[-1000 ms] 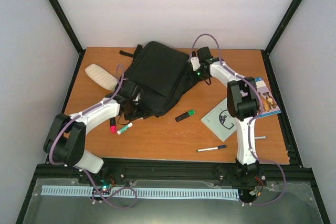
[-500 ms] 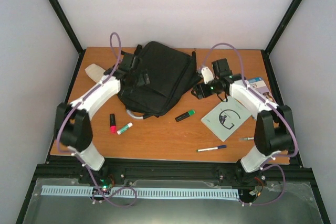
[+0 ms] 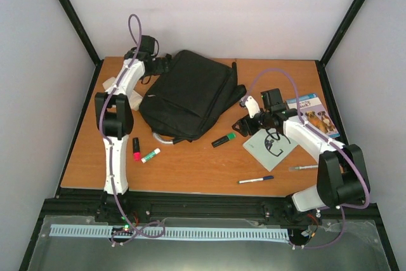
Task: Pack the student bag
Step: Adjust the student bag at the center of the board.
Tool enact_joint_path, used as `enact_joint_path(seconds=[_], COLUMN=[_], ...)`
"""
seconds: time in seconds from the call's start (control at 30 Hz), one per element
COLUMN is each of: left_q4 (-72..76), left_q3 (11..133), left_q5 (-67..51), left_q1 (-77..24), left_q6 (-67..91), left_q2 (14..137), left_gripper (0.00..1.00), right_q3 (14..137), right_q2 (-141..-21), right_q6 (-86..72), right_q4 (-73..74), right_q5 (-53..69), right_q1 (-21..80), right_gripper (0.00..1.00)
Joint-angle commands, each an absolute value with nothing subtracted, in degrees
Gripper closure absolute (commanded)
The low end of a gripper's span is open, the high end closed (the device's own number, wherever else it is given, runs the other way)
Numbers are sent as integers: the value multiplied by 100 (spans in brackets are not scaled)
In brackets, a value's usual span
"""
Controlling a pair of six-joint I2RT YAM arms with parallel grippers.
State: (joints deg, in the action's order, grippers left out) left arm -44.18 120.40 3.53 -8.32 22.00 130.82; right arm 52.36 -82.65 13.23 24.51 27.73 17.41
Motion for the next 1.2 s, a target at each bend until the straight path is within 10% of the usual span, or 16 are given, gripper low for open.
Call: enact_joint_path(seconds=[0.0, 1.17], left_q4=[-5328, -3141], left_q3=[13044, 7098], left_q5=[-16, -804], left_q1=[-754, -1442], left_q6=[1455, 2892], left_q2=[13762, 10680], left_gripper=[0, 3], right_q3=[5191, 5641], right_q2=[-8208, -9386], right_q6=[1570, 990], right_q4=[2229, 2281], right_q5=[2885, 2303], right_q1=[1762, 1714], right_gripper=[27, 20])
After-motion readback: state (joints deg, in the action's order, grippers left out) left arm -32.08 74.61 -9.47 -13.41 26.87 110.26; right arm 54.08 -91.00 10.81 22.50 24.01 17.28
